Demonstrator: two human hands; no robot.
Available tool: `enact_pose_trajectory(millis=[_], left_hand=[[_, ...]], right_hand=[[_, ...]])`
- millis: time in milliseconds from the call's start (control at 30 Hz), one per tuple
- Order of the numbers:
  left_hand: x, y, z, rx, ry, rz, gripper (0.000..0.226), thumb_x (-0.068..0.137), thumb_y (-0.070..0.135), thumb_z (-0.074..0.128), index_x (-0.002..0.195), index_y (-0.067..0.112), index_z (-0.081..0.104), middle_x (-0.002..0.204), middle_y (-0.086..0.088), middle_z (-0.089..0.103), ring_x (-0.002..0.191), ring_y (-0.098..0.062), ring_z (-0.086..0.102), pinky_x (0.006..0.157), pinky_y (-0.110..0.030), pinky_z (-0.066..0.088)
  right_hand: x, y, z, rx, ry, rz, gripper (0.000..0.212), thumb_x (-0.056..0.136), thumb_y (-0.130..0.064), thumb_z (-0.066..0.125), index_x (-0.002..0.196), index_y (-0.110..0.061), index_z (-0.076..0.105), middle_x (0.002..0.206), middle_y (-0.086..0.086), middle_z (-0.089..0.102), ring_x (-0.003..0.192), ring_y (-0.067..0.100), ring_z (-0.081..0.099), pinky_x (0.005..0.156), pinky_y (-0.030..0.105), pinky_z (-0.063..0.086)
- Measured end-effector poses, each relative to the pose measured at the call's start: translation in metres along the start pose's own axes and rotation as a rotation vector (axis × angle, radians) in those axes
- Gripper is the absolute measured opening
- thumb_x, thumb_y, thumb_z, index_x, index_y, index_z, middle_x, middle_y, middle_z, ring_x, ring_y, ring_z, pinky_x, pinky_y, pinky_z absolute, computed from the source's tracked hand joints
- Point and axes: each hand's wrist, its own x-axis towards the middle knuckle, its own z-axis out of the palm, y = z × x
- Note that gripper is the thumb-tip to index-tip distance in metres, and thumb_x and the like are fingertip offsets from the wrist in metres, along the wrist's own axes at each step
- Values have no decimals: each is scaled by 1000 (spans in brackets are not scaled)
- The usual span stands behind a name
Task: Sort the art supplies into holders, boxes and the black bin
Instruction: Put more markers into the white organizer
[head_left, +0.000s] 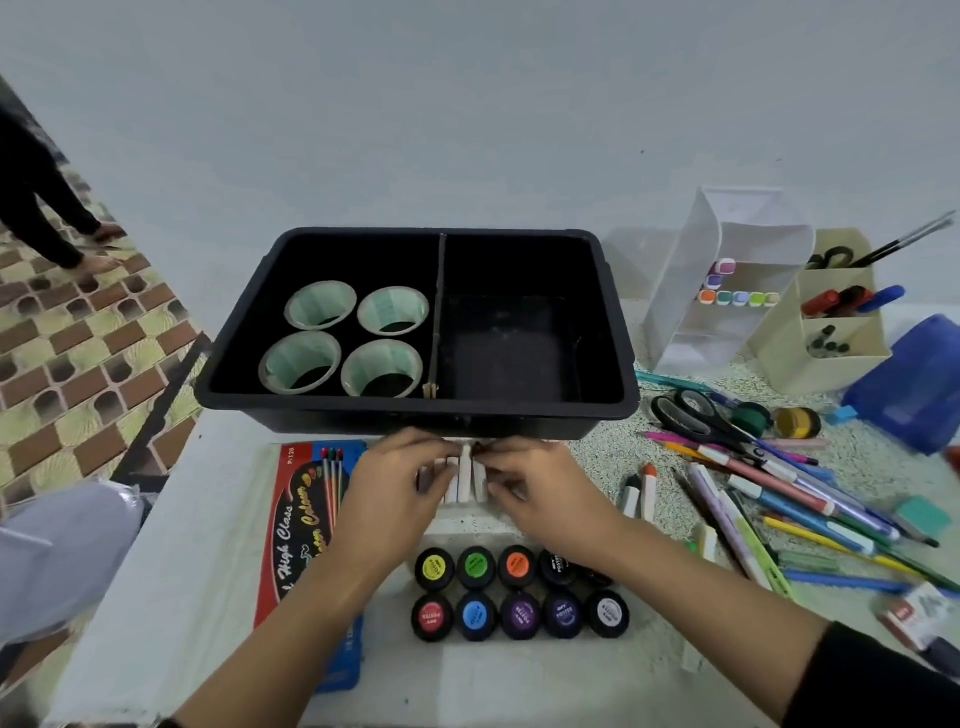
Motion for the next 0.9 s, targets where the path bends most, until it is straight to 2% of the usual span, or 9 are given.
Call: enact_pose_trajectory(millis=[67, 100, 200, 267, 400, 533, 733, 800, 900], left_hand=[[-5, -7, -2, 35, -109, 43, 22, 89, 30, 75, 111, 28, 78, 107, 14, 58, 94, -2, 58, 84, -20, 50], [-7, -9, -3, 68, -141, 63, 24, 91, 34, 72, 114, 30, 77, 110, 14, 55, 95, -3, 56, 85, -22, 51], [-7, -11, -4, 133, -157, 104, 23, 93, 37, 69, 114, 32, 76, 113, 11, 54, 96, -10, 53, 84, -28, 51], [-5, -11, -4, 191, -149, 156, 20, 92, 35, 69, 110, 30, 78, 114, 9, 58, 98, -14, 52, 85, -32, 51], [0, -15, -1, 245, -156, 246, 17, 93, 32, 67, 103, 27, 81, 124, 12, 67, 103, -14, 52, 88, -35, 52], [5, -18, 0, 253, -162, 263, 22, 91, 36, 62, 100, 29, 80, 117, 15, 71, 102, -15, 53, 84, -38, 54], [8, -17, -2, 243, -212, 240, 24, 89, 41, 61, 100, 31, 80, 117, 14, 71, 104, -15, 55, 84, -39, 55], [8, -16, -3, 239, -219, 211, 24, 89, 42, 64, 103, 31, 79, 121, 16, 69, 108, -14, 56, 87, -39, 55], [6, -11, -4, 210, -209, 202, 22, 87, 37, 69, 105, 28, 79, 118, 17, 69, 107, -11, 57, 88, -40, 55]], right_hand=[[0, 2, 4, -6, -26, 16, 34, 90, -6, 71, 123, -11, 71, 125, -1, 62, 101, 9, 66, 89, 2, 43], [1, 3, 6, -28, -30, 15, 34, 90, -7, 72, 123, -11, 71, 125, 0, 62, 102, 10, 65, 90, 2, 41], [5, 6, 9, -104, 5, -26, 25, 90, -8, 70, 115, -9, 75, 119, 4, 63, 102, 17, 66, 95, 19, 48], [8, 7, 12, -138, 29, -62, 17, 90, -8, 68, 103, -7, 78, 115, 4, 63, 98, 18, 66, 93, 31, 53], [12, 10, 17, -181, 21, -82, 14, 89, -8, 66, 92, -9, 80, 119, 2, 62, 101, 17, 66, 91, 36, 53], [14, 12, 20, -175, 30, -70, 15, 87, -6, 65, 84, -10, 79, 114, 0, 64, 98, 17, 67, 87, 38, 54], [16, 10, 15, -144, 38, -45, 9, 89, -11, 71, 91, -8, 80, 113, 2, 67, 101, 17, 66, 91, 34, 53], [13, 8, 11, -135, 40, -43, 10, 89, -14, 72, 93, -9, 80, 117, 4, 69, 105, 18, 66, 96, 27, 50], [3, 2, 1, -63, 91, -62, 12, 90, -18, 73, 99, -14, 80, 117, 0, 73, 103, 9, 67, 93, 16, 48]])
